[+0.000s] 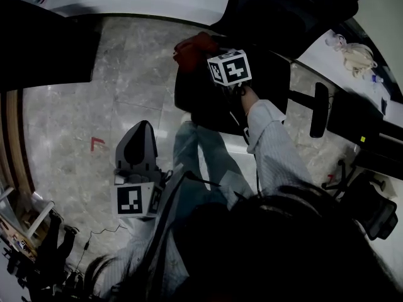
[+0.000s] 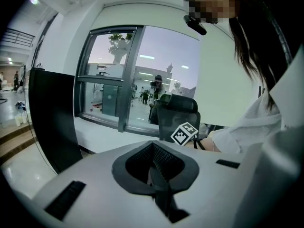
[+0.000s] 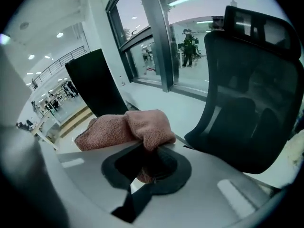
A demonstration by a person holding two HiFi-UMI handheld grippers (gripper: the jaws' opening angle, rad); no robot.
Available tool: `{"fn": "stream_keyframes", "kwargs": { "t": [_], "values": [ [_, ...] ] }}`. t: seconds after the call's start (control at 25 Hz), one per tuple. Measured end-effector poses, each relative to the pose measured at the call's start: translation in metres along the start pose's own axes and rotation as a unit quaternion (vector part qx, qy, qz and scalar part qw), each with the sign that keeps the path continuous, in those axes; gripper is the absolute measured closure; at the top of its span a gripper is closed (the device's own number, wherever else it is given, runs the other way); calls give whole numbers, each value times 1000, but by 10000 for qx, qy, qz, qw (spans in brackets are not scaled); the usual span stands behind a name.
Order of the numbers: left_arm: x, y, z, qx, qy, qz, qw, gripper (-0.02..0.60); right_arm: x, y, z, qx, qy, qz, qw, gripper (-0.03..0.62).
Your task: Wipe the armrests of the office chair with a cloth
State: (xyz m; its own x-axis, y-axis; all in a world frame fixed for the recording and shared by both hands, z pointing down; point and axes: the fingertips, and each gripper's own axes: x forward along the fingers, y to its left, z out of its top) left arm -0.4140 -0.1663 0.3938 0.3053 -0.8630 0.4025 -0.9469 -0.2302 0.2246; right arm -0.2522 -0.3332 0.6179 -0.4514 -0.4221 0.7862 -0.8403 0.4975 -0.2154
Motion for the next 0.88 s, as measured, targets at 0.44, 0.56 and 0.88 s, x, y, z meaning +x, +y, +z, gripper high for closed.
{"fn": "stream_keyframes", "kwargs": {
  "t": [0.44,0.56,0.88],
  "values": [
    [6,-9,10,335,-6,-290,9990,578,-24,-8,27,227,-659,-53,9976,569],
    [4,-18,29,501,-155,-424,9977,578,-80,22,47,191,-1369,304,9899,569],
    [0,-93,140,970,-1262,-1072,9814,578,-316,93,103,-127,-3544,514,9336,569]
  ]
}}
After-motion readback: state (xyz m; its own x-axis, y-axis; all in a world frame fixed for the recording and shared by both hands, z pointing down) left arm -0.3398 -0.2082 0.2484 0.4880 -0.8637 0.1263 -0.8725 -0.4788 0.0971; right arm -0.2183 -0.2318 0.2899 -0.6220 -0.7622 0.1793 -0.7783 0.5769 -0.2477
